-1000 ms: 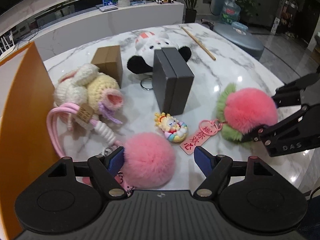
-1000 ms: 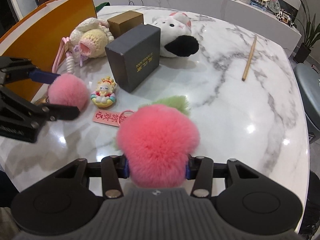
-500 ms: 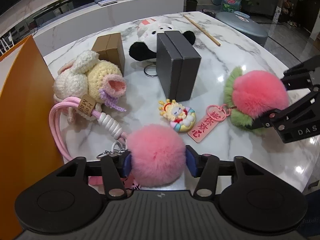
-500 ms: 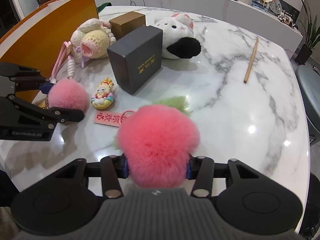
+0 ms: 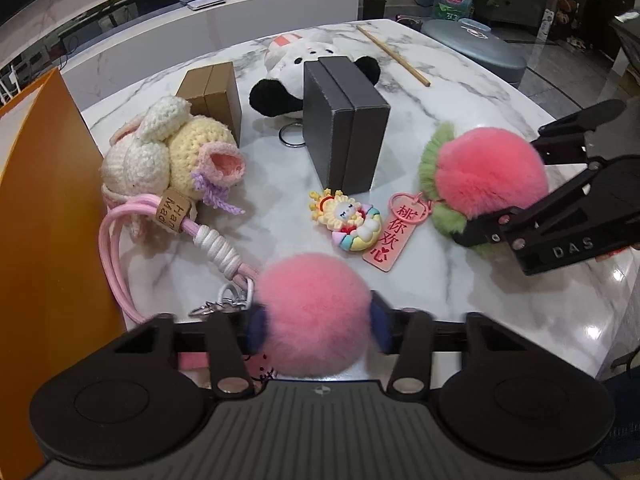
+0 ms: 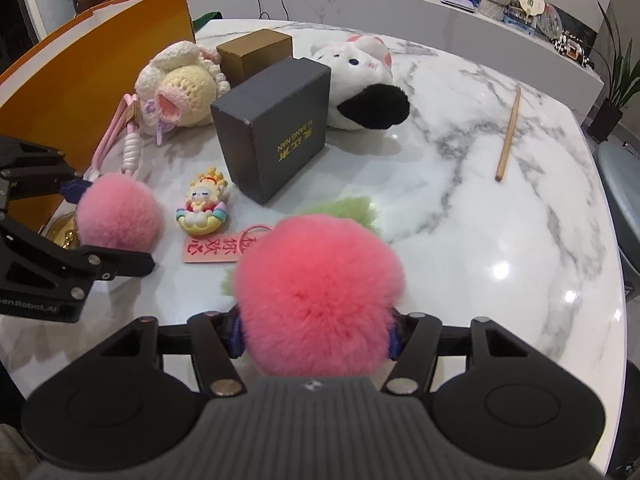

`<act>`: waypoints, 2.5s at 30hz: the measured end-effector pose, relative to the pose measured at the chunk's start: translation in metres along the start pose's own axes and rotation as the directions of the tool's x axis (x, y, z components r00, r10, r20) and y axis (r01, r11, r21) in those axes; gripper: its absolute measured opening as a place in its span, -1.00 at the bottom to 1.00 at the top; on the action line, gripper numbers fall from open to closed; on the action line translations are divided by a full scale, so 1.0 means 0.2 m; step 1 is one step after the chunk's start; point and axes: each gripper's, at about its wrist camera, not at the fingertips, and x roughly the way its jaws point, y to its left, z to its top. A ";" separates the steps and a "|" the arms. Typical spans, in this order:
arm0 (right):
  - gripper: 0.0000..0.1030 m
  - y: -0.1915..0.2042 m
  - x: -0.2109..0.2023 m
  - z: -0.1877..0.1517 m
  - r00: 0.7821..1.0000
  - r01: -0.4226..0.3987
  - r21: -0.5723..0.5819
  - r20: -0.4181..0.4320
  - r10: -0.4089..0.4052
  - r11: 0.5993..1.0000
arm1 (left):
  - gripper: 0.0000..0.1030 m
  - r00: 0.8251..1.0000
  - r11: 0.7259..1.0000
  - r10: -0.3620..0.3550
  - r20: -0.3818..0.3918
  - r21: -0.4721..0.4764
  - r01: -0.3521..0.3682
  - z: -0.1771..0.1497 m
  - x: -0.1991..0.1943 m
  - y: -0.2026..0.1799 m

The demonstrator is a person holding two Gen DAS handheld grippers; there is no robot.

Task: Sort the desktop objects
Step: 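Grasp a pink pom-pom with the left gripper while the right gripper grasps the other pom-pom, then carry both pink pom-poms over the white box with both grippers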

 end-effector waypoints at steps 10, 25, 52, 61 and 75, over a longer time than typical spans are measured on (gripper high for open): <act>-0.05 -0.03 -0.03 0.01 1.000 -0.028 0.048 0.007 0.028 0.998 | -0.52 0.998 0.999 -0.051 -0.032 -0.020 0.050 0.01 -0.03 0.02; -0.06 -0.04 -0.13 0.05 0.997 -0.044 0.070 0.066 0.040 0.997 | -0.54 0.988 0.982 -0.128 0.088 -0.129 0.138 0.13 -0.21 0.12; -0.07 0.12 -0.48 0.32 0.954 -0.114 0.076 0.285 0.088 0.991 | -0.54 0.949 0.956 -0.110 0.297 -0.230 0.183 0.25 -0.56 0.31; -0.07 0.29 -0.53 0.44 0.935 -0.135 0.030 0.335 0.117 0.990 | -0.54 0.929 0.945 -0.062 0.366 -0.278 0.172 0.24 -0.73 0.47; -0.07 0.68 -0.66 0.59 0.865 -0.216 -0.099 0.443 0.238 0.971 | -0.54 0.913 0.923 0.045 0.405 -0.367 0.117 0.12 -0.93 0.74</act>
